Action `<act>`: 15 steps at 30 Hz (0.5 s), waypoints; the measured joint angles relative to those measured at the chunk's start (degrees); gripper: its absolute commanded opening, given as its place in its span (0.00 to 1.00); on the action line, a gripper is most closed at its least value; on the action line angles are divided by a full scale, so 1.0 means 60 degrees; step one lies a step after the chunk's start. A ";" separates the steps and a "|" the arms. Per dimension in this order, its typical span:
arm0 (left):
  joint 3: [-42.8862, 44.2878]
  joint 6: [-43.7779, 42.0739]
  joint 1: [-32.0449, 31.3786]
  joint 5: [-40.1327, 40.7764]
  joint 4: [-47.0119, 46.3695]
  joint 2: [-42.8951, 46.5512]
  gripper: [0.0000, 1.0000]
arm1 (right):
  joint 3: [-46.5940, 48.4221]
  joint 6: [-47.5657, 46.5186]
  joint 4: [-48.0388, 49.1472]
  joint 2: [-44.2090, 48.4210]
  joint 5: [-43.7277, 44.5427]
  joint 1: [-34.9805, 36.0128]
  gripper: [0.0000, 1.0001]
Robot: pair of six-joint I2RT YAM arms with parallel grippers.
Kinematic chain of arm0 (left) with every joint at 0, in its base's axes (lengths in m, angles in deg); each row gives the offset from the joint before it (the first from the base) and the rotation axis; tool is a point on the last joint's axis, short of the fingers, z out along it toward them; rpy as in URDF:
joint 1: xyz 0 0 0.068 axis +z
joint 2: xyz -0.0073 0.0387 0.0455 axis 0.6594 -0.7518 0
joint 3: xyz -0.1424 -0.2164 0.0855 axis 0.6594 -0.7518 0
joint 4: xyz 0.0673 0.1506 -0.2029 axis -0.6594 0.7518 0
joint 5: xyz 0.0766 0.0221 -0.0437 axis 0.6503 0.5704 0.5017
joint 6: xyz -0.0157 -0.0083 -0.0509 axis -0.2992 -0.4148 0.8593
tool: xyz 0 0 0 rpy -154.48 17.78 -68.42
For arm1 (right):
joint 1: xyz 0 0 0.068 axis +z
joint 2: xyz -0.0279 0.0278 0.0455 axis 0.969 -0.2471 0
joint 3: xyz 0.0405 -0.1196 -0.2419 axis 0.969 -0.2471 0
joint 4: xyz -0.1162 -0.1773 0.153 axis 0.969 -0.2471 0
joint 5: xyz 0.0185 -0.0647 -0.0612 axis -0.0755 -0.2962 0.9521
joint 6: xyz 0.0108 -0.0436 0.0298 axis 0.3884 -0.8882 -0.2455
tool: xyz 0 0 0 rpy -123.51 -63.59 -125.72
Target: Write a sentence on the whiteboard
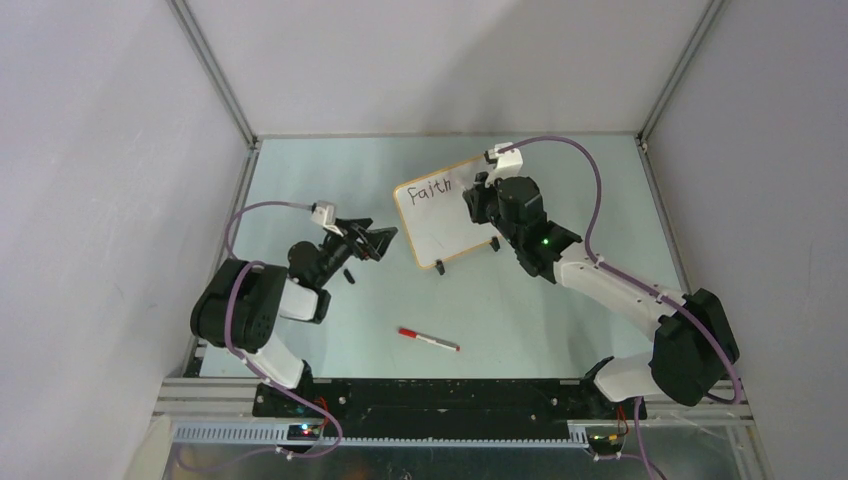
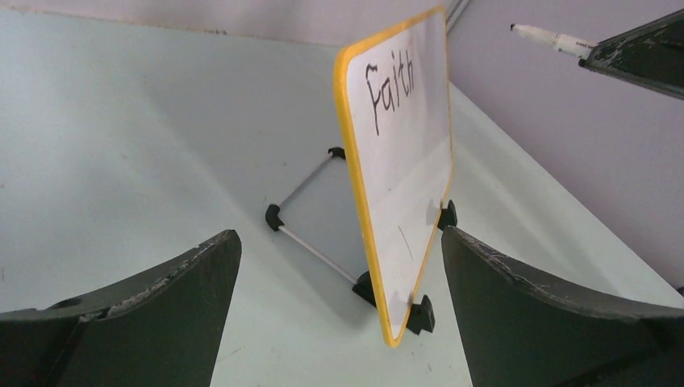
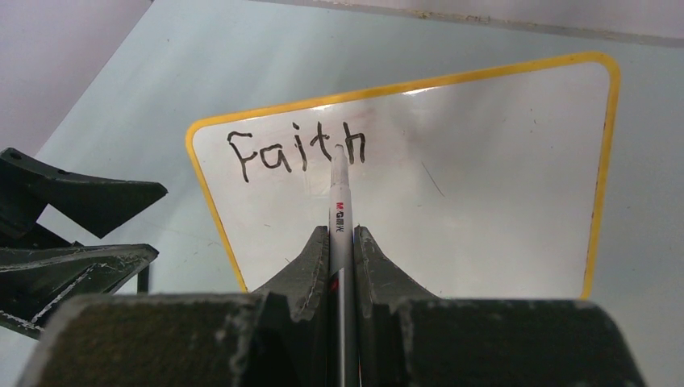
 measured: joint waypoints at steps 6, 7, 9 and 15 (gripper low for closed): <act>0.0055 0.0160 0.0007 -0.0066 -0.0226 0.0018 0.99 | 0.0000 -0.0051 0.0069 0.0007 0.0109 0.0000 0.00; 0.0098 0.0211 0.0007 -0.0098 -0.0226 0.0011 0.99 | 0.0000 -0.0062 0.0066 0.0004 0.0131 -0.0004 0.00; 0.0222 0.0291 0.0007 -0.0186 -0.0229 -0.0033 0.98 | 0.0000 -0.0062 0.0066 0.0007 0.0146 -0.0044 0.00; 0.0707 0.0459 -0.0004 -0.0619 -0.0186 -0.0364 0.99 | -0.0229 0.0033 0.0142 0.0168 -0.0040 -0.0288 0.00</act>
